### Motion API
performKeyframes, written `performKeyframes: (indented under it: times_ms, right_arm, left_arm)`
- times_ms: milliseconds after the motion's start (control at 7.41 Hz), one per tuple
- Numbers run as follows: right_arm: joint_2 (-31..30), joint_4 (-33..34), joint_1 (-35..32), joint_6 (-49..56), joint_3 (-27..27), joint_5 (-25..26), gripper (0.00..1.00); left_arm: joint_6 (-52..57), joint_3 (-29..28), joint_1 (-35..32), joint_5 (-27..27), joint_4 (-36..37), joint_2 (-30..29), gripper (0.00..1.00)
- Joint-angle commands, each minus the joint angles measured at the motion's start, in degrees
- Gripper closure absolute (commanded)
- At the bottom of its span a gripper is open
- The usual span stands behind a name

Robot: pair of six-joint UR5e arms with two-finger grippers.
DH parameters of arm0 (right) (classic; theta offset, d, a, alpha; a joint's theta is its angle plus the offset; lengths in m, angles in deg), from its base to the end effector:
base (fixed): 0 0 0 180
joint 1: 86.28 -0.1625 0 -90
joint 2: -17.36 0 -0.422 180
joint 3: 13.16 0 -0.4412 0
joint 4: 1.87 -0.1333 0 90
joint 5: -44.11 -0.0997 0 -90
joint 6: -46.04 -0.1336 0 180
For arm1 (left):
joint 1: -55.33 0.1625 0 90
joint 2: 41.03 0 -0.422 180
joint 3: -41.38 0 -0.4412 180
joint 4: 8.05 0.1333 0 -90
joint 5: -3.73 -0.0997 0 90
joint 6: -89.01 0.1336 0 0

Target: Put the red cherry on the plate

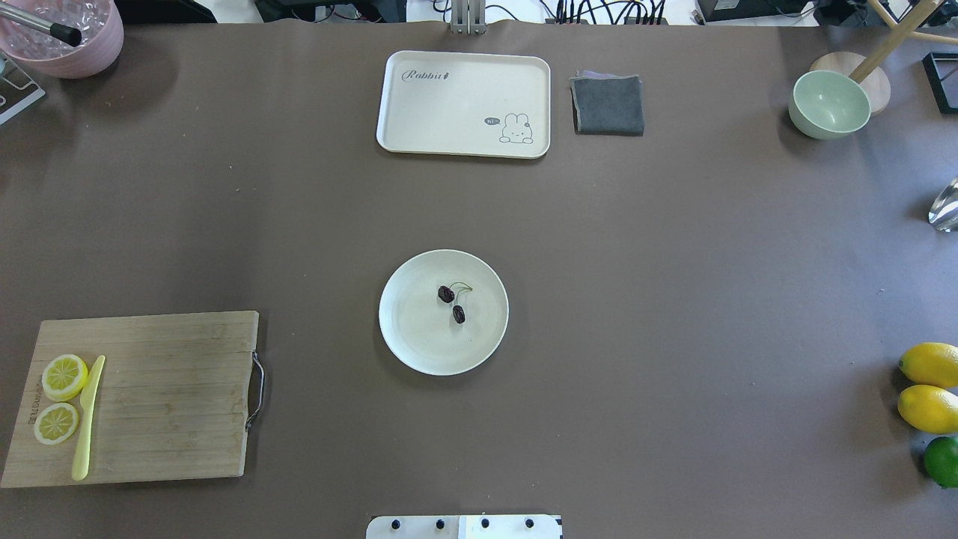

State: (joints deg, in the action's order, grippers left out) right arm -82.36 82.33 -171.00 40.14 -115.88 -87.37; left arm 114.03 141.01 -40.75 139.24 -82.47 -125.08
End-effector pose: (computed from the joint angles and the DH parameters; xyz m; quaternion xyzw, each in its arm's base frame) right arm 0.0002 -0.4853 0.6390 0.0370 -0.3584 -0.0221 0.9326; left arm -0.0881 -0.4681 0.6661 0.0110 0.3963 0.1114 0.9113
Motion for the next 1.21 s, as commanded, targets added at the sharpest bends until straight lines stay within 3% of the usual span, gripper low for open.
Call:
performKeyframes:
  times_ms: [0,1079]
  right_arm:
    - [-0.5,0.0,0.0,0.0,0.2,0.1,0.0]
    - [-1.6,0.1,0.0,-0.3,1.6,-1.6,0.0]
  left_arm:
    - [0.4,1.1,-3.6,-0.1,-0.1,0.2,0.02]
    - [0.6,2.6,-5.4,-0.2,-0.1,0.2,0.02]
